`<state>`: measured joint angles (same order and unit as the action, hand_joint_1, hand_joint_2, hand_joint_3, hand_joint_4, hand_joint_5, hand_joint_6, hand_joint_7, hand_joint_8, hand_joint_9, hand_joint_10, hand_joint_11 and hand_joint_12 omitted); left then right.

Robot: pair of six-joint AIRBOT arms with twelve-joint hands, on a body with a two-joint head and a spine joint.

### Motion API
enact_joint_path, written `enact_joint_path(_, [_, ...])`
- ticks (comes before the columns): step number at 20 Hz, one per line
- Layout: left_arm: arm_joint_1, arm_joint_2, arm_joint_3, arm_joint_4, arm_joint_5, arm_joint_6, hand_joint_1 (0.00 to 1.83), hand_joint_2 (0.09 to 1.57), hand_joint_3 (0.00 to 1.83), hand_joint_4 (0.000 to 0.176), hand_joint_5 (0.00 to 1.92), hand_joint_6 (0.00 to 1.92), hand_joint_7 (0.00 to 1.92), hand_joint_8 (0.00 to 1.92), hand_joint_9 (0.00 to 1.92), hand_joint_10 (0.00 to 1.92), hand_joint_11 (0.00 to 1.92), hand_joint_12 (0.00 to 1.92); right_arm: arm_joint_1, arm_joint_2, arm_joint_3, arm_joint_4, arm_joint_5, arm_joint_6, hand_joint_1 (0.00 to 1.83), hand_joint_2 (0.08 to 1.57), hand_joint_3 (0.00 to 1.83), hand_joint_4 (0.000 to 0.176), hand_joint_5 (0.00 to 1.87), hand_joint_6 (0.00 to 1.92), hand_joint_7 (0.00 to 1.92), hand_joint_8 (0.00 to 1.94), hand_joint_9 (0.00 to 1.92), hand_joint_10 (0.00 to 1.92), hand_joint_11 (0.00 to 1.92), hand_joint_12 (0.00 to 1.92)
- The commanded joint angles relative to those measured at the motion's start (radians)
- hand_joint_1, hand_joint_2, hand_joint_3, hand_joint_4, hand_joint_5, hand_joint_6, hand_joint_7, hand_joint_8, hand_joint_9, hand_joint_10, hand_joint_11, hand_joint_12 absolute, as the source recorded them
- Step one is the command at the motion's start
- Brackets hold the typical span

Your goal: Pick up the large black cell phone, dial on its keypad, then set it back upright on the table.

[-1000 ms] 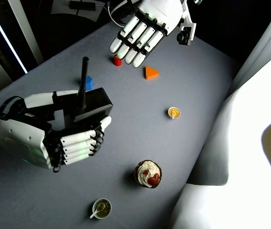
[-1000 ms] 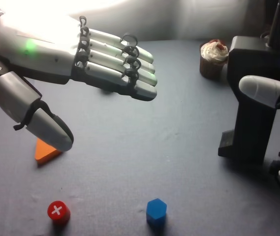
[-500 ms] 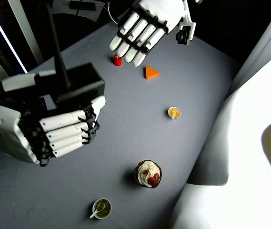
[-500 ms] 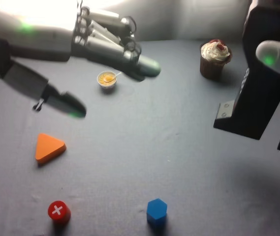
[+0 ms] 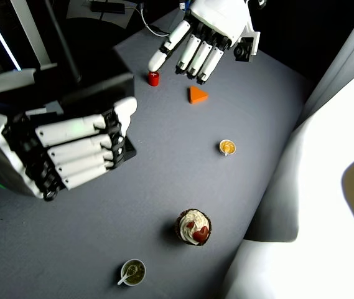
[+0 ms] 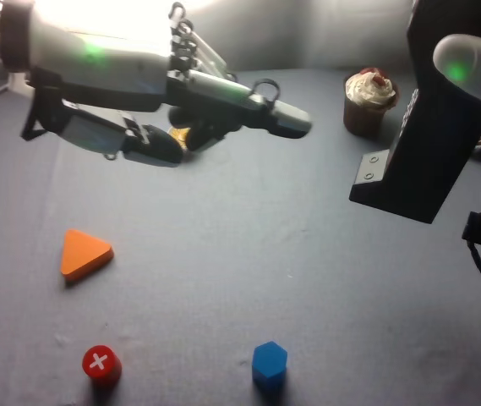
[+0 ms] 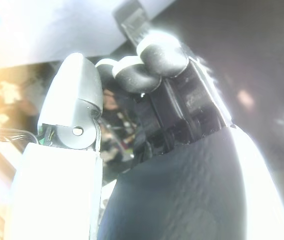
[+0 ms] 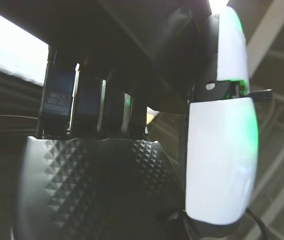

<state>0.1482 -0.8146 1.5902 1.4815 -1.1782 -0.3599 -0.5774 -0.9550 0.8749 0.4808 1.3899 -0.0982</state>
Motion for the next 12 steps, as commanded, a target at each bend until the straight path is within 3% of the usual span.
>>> enact_joint_path(1, [-0.030,0.004,-0.010,-0.098,0.007,0.008,1.31,1.24,0.01,0.116,0.08,0.00,0.70,1.51,0.74,1.92,0.68,1.92,0.020,0.014,-0.002,-0.038,0.122,0.014,1.41,1.08,0.00,0.000,0.98,0.80,1.02,0.84,1.04,1.09,1.04,1.10])
enact_joint_path(3, [-0.032,0.004,-0.037,-0.099,0.048,0.018,1.32,1.24,0.01,0.119,0.11,0.01,0.70,1.50,0.71,1.92,0.66,1.92,0.037,0.018,-0.013,-0.051,0.108,0.006,1.39,1.07,0.00,0.000,1.01,0.79,1.06,0.81,1.05,1.10,1.12,0.90])
enact_joint_path(6, [-0.033,0.004,-0.078,-0.105,0.120,0.041,1.31,1.25,0.01,0.122,0.11,0.01,0.69,1.52,0.71,1.92,0.65,1.92,0.049,0.020,-0.024,-0.071,0.100,-0.005,1.40,1.07,0.00,0.000,1.00,0.78,1.06,0.82,1.05,1.10,1.13,0.89])
enact_joint_path(7, [-0.031,0.004,-0.093,-0.118,0.153,0.062,1.31,1.25,0.01,0.115,0.13,0.01,0.69,1.52,0.73,1.92,0.65,1.92,0.051,0.022,-0.027,-0.076,0.097,-0.008,1.48,1.05,0.01,0.000,1.01,0.66,1.05,0.78,1.04,1.01,1.08,1.22])
enact_joint_path(9, [-0.031,0.004,-0.116,-0.133,0.207,0.087,1.32,1.25,0.00,0.120,0.11,0.00,0.69,1.52,0.70,1.92,0.63,1.92,0.051,0.024,-0.030,-0.079,0.094,-0.012,1.50,1.06,0.00,0.000,0.95,0.74,1.01,0.84,1.04,0.98,1.08,1.28])
enact_joint_path(10, [-0.031,0.004,-0.126,-0.144,0.230,0.102,1.32,1.24,0.00,0.119,0.12,0.00,0.71,1.50,0.73,1.92,0.66,1.92,0.051,0.025,-0.030,-0.080,0.094,-0.013,1.40,1.08,0.00,0.000,0.95,0.81,1.01,0.91,1.05,1.12,1.13,0.93])
enact_joint_path(12, [-0.027,0.004,-0.153,-0.173,0.259,0.124,1.31,1.27,0.01,0.110,0.11,0.00,0.67,1.56,0.72,1.92,0.67,1.92,0.051,0.027,-0.031,-0.082,0.092,-0.013,1.39,1.09,0.00,0.000,0.95,0.81,1.00,0.94,1.02,1.16,1.14,0.90])
